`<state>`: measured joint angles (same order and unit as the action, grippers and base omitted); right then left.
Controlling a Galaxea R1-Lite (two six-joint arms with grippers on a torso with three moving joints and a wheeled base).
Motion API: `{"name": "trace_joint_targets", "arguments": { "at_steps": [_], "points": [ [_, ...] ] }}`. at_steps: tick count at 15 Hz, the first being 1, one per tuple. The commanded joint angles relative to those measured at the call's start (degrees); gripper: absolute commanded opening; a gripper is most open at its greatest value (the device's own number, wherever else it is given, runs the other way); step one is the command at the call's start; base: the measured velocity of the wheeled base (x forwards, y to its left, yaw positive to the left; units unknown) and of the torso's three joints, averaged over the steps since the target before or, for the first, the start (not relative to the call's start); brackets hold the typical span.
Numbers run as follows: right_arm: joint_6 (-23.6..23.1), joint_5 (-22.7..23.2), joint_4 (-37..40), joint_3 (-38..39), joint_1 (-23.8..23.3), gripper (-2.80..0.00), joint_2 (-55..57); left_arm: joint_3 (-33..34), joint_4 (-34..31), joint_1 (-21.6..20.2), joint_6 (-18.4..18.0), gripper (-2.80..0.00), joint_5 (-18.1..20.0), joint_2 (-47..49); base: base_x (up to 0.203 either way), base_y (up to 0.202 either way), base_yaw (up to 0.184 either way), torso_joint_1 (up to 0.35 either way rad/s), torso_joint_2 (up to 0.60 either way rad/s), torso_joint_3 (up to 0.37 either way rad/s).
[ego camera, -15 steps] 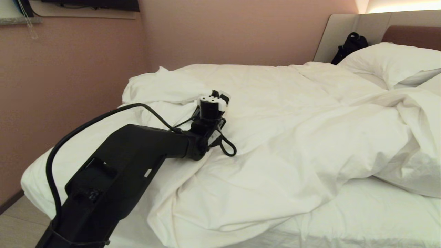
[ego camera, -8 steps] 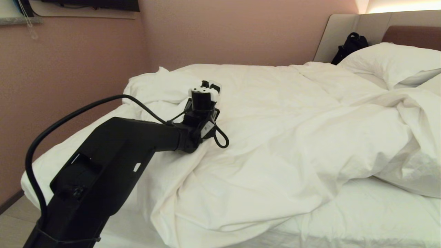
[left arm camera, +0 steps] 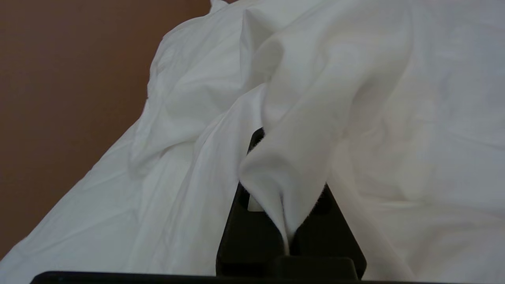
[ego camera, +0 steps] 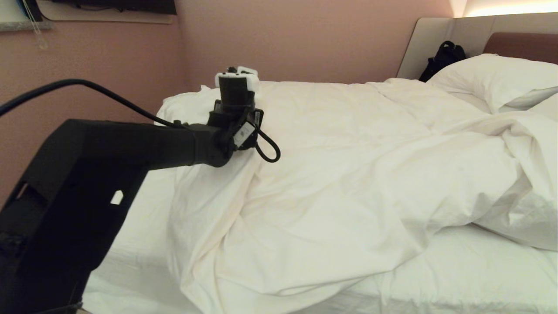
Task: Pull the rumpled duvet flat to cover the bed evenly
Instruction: Flatten the corners of the folded blanket
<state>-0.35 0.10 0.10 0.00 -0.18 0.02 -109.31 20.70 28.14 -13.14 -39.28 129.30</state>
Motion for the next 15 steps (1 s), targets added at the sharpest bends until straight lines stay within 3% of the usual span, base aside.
{"name": "trace_joint_targets", "arguments": {
  "at_steps": [1,6,10,15],
  "points": [
    [0.0,0.0,0.0,0.0,0.0,-2.8,0.0,2.7,-2.9,-1.8,2.7,-2.8,-0.3,-8.3,0.0,0.0,0.0,0.0,0.0,0.0],
    [0.0,0.0,0.0,0.0,0.0,-2.8,0.0,12.4,-4.2,-8.2,4.9,-2.8,-0.2,-17.8,0.0,0.0,0.0,0.0,0.0,0.0],
    [-0.1,0.0,0.0,0.0,0.0,-2.8,0.0,30.8,-4.0,-15.8,7.1,-2.8,0.9,-32.4,0.0,0.0,0.0,0.0,0.0,0.0],
    [0.0,0.0,0.0,0.0,0.0,-2.8,0.0,45.5,-4.1,-22.2,7.6,-2.8,2.7,-44.9,0.0,0.0,0.0,0.0,0.0,0.0]
  ]
}}
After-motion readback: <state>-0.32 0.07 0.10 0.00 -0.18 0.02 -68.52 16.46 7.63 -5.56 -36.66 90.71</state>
